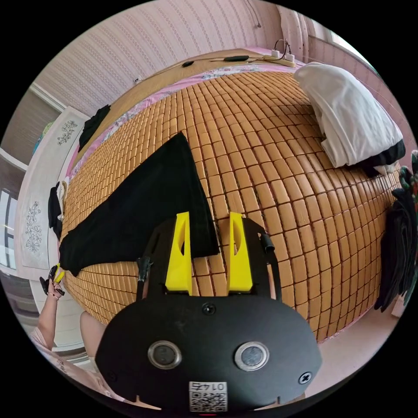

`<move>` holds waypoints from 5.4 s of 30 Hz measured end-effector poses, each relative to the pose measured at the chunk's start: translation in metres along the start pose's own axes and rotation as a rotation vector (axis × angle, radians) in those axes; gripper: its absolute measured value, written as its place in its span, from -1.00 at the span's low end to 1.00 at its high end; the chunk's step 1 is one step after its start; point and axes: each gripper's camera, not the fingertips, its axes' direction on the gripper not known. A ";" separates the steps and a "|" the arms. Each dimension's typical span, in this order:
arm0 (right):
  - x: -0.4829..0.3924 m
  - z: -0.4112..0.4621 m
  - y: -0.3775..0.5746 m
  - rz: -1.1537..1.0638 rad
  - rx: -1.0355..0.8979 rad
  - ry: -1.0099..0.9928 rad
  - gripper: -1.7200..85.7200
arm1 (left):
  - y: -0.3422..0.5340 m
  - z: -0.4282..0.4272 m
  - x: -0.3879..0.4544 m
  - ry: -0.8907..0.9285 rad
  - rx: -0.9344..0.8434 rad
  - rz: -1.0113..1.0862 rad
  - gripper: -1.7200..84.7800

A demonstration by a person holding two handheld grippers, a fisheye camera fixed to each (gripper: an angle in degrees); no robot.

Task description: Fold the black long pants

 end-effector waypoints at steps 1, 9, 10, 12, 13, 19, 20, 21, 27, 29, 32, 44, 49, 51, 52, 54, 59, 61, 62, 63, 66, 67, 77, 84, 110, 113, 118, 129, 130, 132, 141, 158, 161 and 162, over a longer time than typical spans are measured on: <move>0.000 0.004 0.005 -0.006 0.003 -0.046 -0.73 | 0.000 0.010 0.003 0.047 -0.051 -0.010 -0.64; -0.030 0.044 0.022 -0.140 -0.118 0.043 -0.88 | 0.003 0.036 0.034 0.081 -0.126 -0.033 -0.95; -0.032 0.048 0.026 -0.160 -0.135 0.059 -0.91 | 0.006 0.034 0.041 0.068 -0.115 -0.019 -0.96; -0.033 0.052 0.038 -0.205 -0.153 0.089 -0.92 | 0.012 0.030 0.054 0.022 -0.108 0.028 -0.97; -0.030 0.054 0.049 -0.230 -0.163 0.108 -0.93 | 0.017 0.027 0.063 -0.015 -0.115 0.075 -0.98; 0.027 0.054 0.141 -0.228 -0.246 0.137 -0.94 | 0.074 -0.005 0.091 -0.068 -0.210 0.373 -0.98; 0.040 0.055 0.166 -0.230 -0.275 0.154 -0.94 | 0.083 -0.008 0.091 -0.067 -0.227 0.385 -0.98; 0.045 0.055 0.178 -0.235 -0.286 0.164 -0.94 | 0.100 -0.014 0.090 -0.064 -0.249 0.395 -0.97; 0.084 0.053 0.268 -0.175 -0.261 0.246 -0.90 | 0.180 -0.043 0.113 -0.164 -0.247 0.606 -0.81; 0.091 0.045 0.281 -0.139 -0.191 0.406 -0.88 | 0.192 -0.055 0.120 -0.171 -0.260 0.625 -0.78; 0.055 0.042 0.293 -0.356 -0.102 0.515 -0.86 | 0.209 -0.075 0.149 -0.268 -0.290 0.768 -0.76; -0.196 0.144 0.380 -1.247 -0.080 0.048 -0.83 | 0.266 -0.080 0.304 -0.323 -0.298 1.240 -0.77; -0.242 0.190 0.394 -1.303 -0.165 -0.050 -0.81 | 0.314 0.006 0.418 -0.174 -0.385 1.543 -0.76; -0.246 0.202 0.398 -1.307 -0.203 -0.064 -0.81 | 0.320 0.037 0.448 -0.151 -0.421 1.551 -0.76; -0.245 0.211 0.401 -1.309 -0.234 -0.050 -0.81 | 0.324 0.055 0.466 -0.134 -0.437 1.558 -0.76; -0.242 0.219 0.406 -1.318 -0.261 -0.029 -0.83 | 0.331 0.079 0.488 -0.150 -0.466 1.581 -0.76; -0.235 0.210 0.411 -1.297 -0.258 -0.034 -0.93 | 0.355 0.120 0.515 -0.238 -0.584 1.632 -0.82; -0.234 0.200 0.410 -1.292 -0.238 -0.038 -0.94 | 0.360 0.124 0.526 -0.236 -0.620 1.617 -0.92; -0.233 0.191 0.407 -1.289 -0.221 -0.051 -0.95 | 0.361 0.125 0.528 -0.236 -0.622 1.610 -0.95; -0.233 0.186 0.406 -1.286 -0.216 -0.060 -0.95 | 0.363 0.123 0.532 -0.234 -0.613 1.607 -0.96; -0.232 0.166 0.391 -1.274 -0.207 -0.097 -0.96 | 0.364 0.109 0.549 -0.214 -0.561 1.582 -0.98; -0.232 0.160 0.383 -1.265 -0.206 -0.109 -0.96 | 0.364 0.102 0.557 -0.206 -0.541 1.575 -0.98; -0.230 0.205 0.309 -1.013 -0.244 -0.028 -0.96 | 0.367 0.161 0.589 -0.309 -0.518 1.444 -0.98; -0.118 0.133 0.254 -0.650 -0.035 -0.031 -0.85 | 0.379 0.172 0.608 -0.316 -0.493 1.468 -0.98; 0.092 0.082 0.042 -0.126 0.050 0.170 -0.91 | 0.387 0.195 0.624 -0.351 -0.533 1.464 -0.98; 0.103 0.088 0.036 -0.079 0.004 0.251 -0.86 | 0.387 0.194 0.618 -0.357 -0.527 1.469 -0.98; 0.131 0.040 0.090 -0.034 0.070 0.181 -0.82 | 0.381 0.190 0.600 -0.340 -0.514 1.457 -0.98; 0.202 0.068 0.187 0.185 -0.084 0.012 -0.79 | 0.371 0.175 0.555 -0.348 -0.483 1.486 -0.98; 0.207 0.075 0.186 0.190 -0.094 -0.006 -0.81 | 0.369 0.174 0.549 -0.350 -0.487 1.486 -0.98; 0.212 0.082 0.187 0.172 -0.119 -0.011 -0.89 | 0.363 0.171 0.540 -0.343 -0.492 1.473 -0.98; 0.256 0.115 0.210 0.116 -0.161 0.024 -0.94 | 0.335 0.152 0.482 -0.302 -0.497 1.422 -0.98; 0.143 0.224 0.249 -0.523 -0.077 0.329 -0.84 | 0.203 -0.031 0.207 -0.064 -0.098 0.678 -0.78; 0.042 0.274 0.265 -0.820 -0.075 0.136 -0.83 | 0.195 -0.073 0.106 -0.146 0.028 0.434 -0.78; 0.020 0.285 0.270 -0.876 -0.075 0.101 -0.83 | 0.196 -0.087 0.072 -0.162 0.079 0.350 -0.78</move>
